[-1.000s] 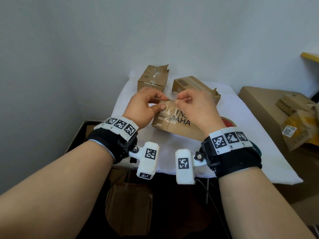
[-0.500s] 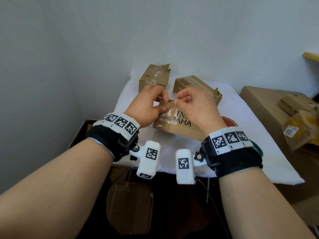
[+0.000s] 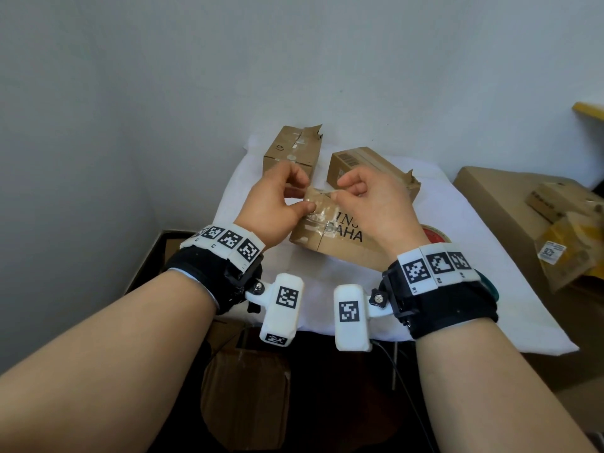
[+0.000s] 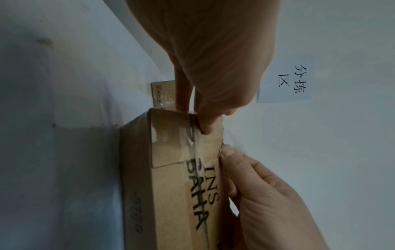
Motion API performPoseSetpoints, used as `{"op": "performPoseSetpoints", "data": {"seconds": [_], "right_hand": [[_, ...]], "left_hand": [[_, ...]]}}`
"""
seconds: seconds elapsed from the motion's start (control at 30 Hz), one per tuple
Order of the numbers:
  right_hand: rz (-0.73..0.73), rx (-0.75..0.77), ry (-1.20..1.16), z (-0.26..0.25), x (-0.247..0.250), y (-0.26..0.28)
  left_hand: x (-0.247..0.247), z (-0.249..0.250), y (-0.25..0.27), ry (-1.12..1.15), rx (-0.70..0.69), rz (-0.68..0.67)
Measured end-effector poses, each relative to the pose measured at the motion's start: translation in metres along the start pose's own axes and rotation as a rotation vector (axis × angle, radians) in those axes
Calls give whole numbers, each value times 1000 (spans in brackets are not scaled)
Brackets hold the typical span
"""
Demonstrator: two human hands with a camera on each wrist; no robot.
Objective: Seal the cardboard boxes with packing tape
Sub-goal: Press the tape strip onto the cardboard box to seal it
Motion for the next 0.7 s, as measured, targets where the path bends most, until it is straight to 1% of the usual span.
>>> {"op": "performPoseSetpoints", "data": {"seconds": [0.1, 0.17, 0.37, 0.57, 0.7], "right_hand": [[8, -4, -1, 0, 0, 0], [13, -7, 2, -1, 1, 0], [-4, -33, 10, -3, 0, 1], [-19, -15, 5, -10, 4, 2], [-28, -25, 0, -11, 4, 3]], "left_hand": [[1, -7, -2, 63, 80, 6], [1, -10, -3, 73, 108, 8], [1, -6, -1, 105, 96, 13], [3, -7, -1, 152, 115, 14], [4, -6, 0, 143, 106, 8]]}}
Point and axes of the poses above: each hand's wrist, its own y-axis away from the middle knuckle, its own x-axis out of the back of the hand, z = x × y, the point moved 7 cm from there along -y, towards the middle knuckle, and after that the axes turned 12 degrees about x, right-handed, at the moved point
